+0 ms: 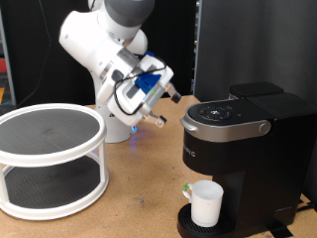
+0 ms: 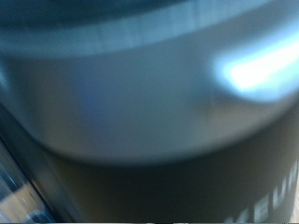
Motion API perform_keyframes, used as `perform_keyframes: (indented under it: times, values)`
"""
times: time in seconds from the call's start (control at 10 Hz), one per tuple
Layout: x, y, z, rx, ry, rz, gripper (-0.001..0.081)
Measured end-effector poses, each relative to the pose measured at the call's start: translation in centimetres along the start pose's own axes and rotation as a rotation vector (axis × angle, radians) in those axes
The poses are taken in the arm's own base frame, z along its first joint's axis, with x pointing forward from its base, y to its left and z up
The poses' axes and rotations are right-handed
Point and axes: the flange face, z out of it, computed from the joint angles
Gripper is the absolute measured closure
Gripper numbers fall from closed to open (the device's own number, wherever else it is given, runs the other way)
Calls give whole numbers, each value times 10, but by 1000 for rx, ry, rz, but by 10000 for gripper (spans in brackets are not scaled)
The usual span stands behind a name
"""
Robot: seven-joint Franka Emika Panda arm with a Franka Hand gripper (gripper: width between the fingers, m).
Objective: Make a cup of coffee with the keurig machine
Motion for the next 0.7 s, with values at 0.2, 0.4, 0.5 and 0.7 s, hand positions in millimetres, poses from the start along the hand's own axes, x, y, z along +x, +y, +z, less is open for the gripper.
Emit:
perform_keyframes:
  times: [0.2, 0.4, 0.5, 0.7]
  values:
    - [8, -17, -21, 22, 2, -5, -2]
    - [15, -34, -42, 29, -1, -10, -2]
    - [17, -42, -54, 22, -5, -11, -2]
    - [15, -51, -70, 15, -41, -12, -2]
